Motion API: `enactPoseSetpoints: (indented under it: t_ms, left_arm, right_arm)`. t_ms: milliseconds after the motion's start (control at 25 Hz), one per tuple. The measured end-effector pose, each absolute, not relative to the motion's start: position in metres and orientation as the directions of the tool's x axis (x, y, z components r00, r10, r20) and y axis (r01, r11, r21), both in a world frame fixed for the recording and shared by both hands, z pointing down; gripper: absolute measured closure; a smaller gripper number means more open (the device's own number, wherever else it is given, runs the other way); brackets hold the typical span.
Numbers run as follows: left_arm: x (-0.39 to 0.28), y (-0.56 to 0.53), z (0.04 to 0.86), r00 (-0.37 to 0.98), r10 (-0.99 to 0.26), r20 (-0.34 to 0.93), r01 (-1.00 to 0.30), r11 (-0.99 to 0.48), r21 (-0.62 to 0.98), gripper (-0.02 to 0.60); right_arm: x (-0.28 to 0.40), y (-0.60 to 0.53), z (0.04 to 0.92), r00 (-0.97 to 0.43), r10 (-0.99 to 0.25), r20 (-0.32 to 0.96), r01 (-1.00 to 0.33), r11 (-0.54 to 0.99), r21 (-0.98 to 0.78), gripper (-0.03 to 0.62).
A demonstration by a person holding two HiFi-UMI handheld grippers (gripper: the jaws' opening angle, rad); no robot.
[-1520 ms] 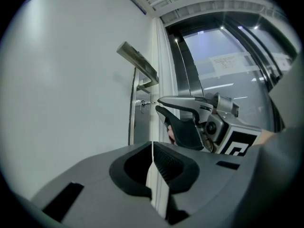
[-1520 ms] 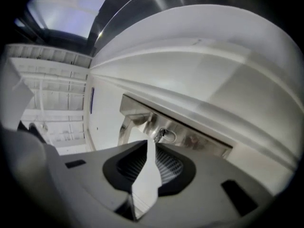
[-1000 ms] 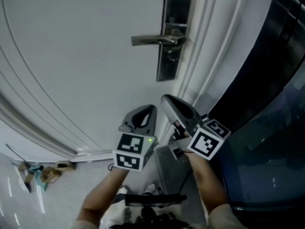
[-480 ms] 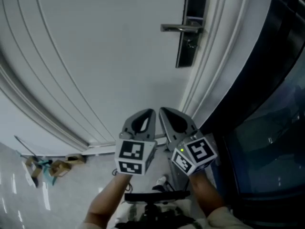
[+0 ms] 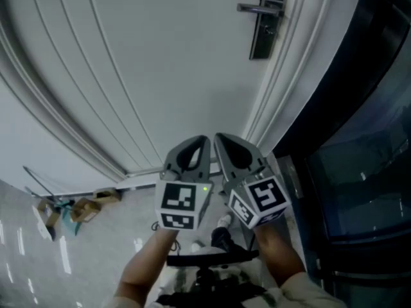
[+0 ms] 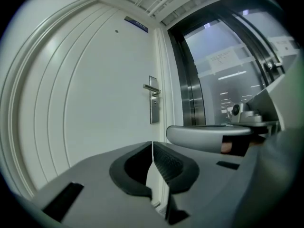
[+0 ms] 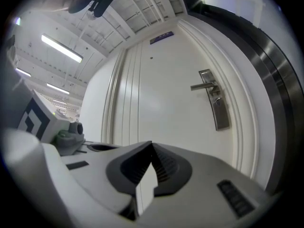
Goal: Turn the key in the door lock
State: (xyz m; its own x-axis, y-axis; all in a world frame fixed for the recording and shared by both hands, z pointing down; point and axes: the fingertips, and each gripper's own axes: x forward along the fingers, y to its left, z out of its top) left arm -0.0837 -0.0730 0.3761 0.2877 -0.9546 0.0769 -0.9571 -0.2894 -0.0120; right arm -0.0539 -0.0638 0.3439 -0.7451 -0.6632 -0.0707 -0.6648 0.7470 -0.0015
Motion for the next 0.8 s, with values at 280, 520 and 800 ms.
enactPoseSetpoints:
  t_ms: [280, 520, 800]
  left_arm:
    - [-0.093, -0.039, 0.384, 0.281, -0.957, 0.077, -0.959, -0.282, -0.005, 0.563]
    - [-0.102, -0.015, 0.384, 0.275, -0.96, 0.061, -0.961, -0.275, 0.0, 0.563]
    - [-0.097, -0.01, 0.381, 0.282, -0.958, 0.06, -0.959, -0.283, -0.009, 0.563]
  right_arm:
    - [-0.066, -0.032, 0.352, -0.741, -0.669, -0.057, -0.671, 0.741, 0.035, 0.588]
    - [-0.074, -0.008, 0.354, -0.74, -0.67, -0.057, -0.672, 0.739, 0.054, 0.588]
    - [-0.07, -0.001, 0.352, -0.73, -0.681, -0.06, -0.684, 0.726, 0.074, 0.588]
